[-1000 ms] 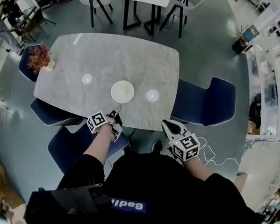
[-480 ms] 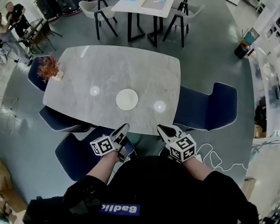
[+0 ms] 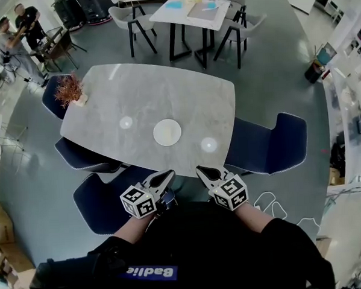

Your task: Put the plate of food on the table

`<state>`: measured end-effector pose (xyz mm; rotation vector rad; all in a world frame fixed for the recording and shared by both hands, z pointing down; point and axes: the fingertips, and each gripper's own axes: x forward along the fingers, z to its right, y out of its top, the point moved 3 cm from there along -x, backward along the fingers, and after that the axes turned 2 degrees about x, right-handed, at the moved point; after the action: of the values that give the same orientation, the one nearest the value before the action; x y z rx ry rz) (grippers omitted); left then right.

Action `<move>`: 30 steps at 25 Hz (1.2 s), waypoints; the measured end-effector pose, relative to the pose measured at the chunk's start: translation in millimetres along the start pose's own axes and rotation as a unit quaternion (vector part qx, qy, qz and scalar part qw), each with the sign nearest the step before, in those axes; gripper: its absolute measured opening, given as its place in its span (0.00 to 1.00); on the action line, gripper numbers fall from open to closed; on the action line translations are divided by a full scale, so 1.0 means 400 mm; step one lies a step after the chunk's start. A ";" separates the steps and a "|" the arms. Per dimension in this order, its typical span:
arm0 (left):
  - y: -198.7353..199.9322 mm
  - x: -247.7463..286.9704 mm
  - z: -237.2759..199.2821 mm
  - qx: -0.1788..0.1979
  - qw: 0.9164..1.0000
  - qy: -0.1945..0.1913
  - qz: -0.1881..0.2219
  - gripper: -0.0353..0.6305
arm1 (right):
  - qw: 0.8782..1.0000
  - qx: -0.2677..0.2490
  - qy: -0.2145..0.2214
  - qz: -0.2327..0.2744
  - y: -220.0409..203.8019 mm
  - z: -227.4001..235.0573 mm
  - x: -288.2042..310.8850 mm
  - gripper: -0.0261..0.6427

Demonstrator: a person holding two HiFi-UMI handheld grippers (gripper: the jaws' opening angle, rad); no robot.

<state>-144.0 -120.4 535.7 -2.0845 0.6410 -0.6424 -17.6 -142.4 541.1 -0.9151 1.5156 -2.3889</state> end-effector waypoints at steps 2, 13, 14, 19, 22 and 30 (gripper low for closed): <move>0.004 0.003 0.027 0.028 1.000 -0.012 -0.002 0.07 | 1.000 -0.006 0.007 0.001 0.002 -0.008 0.004 0.06; -0.012 0.003 0.087 0.085 0.995 -0.048 -0.002 0.07 | 0.998 -0.018 0.056 -0.005 0.002 -0.052 0.010 0.06; -0.014 0.004 0.091 0.088 0.995 -0.051 -0.001 0.07 | 0.998 -0.020 0.060 -0.004 0.002 -0.056 0.009 0.06; -0.015 0.002 0.100 0.090 0.995 -0.052 0.003 0.07 | 0.997 -0.024 0.070 -0.008 -0.007 -0.065 0.002 0.06; -0.017 0.001 0.100 0.089 0.995 -0.052 0.003 0.07 | 0.997 -0.023 0.073 -0.011 -0.003 -0.072 0.003 0.06; -0.019 -0.004 0.100 0.085 0.995 -0.051 0.005 0.07 | 0.997 -0.022 0.071 -0.014 0.003 -0.078 0.000 0.06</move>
<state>-118.1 -92.6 521.3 -1.9398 0.5207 -0.5604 -35.7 -119.3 530.8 -0.7966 1.6215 -2.4973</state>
